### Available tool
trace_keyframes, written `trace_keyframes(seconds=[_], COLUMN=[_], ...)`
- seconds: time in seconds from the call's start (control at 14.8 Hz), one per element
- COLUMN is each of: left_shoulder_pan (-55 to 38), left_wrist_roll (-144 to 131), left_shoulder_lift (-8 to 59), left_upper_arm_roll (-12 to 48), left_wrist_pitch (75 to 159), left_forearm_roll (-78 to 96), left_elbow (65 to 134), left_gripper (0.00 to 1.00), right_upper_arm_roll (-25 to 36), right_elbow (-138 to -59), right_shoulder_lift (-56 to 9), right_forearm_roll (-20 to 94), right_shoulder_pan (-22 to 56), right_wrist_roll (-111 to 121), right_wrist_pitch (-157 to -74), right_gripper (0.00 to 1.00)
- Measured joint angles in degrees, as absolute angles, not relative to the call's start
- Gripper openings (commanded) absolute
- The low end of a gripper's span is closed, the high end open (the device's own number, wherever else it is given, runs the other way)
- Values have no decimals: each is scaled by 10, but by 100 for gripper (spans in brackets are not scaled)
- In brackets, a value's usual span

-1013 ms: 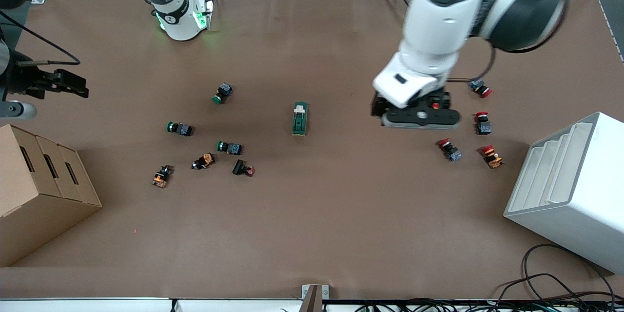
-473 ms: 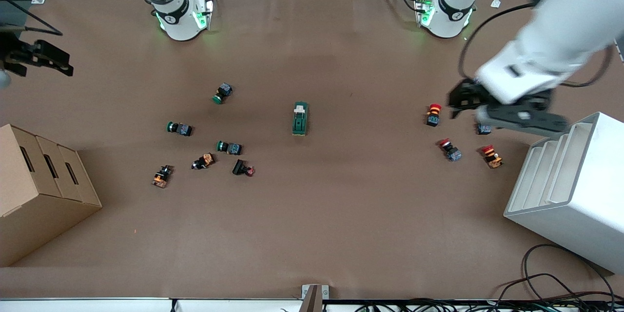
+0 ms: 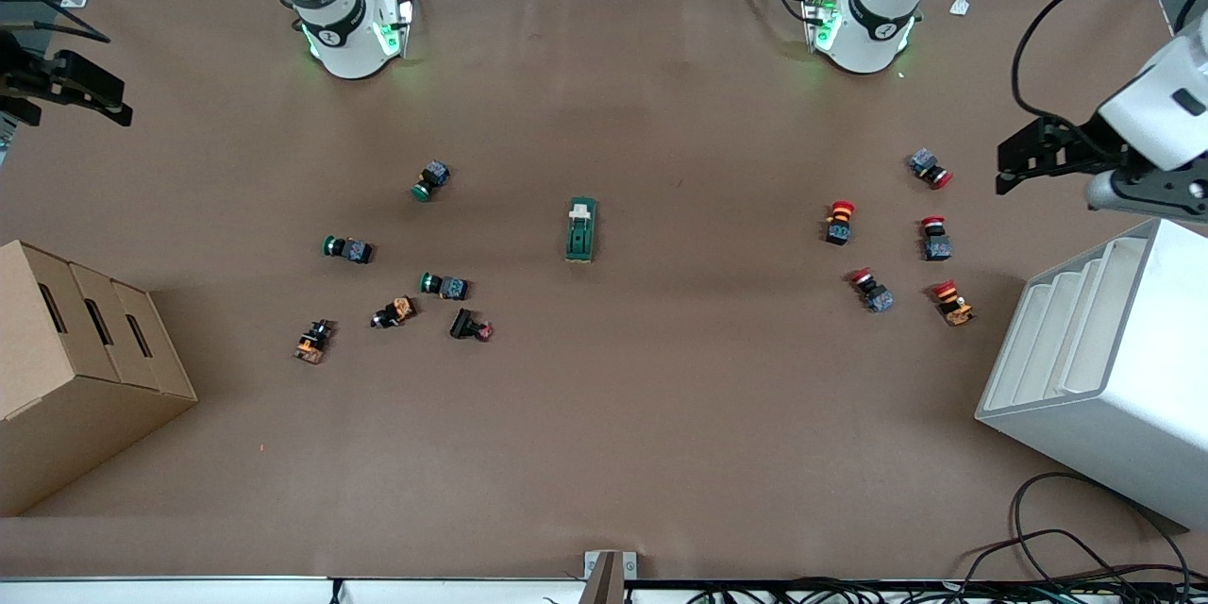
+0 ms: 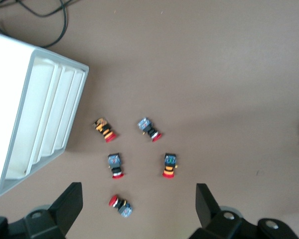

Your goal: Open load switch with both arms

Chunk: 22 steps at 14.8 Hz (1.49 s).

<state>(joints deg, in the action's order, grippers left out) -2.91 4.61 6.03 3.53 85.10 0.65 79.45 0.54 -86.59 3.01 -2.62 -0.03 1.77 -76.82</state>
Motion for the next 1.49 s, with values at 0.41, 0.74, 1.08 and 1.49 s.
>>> trace_keyframes(seconds=[0.41, 0.74, 1.08, 1.49], left_shoulder_pan=[-35, -36, -36, -36], left_wrist_roll=[29, -2, -37, -46], left_shoulder_lift=[13, -4, -8, -12], left_upper_arm_roll=[27, 35, 45, 58], left_wrist_pitch=[838, 838, 838, 840], left_forearm_roll=[26, 27, 27, 9], left_elbow=[851, 869, 873, 876], left_gripper=[100, 100, 100, 100], right_upper_arm_roll=[7, 8, 8, 9], right_elbow=[-879, -881, -882, -887], right_shoulder_lift=[39, 41, 43, 47], right_forearm_roll=[-1, 0, 0, 0], right_shoulder_pan=[-1, -1, -1, -1], right_wrist_roll=[18, 18, 18, 18], right_wrist_pitch=[-777, -778, -787, -798], right_gripper=[100, 100, 100, 100])
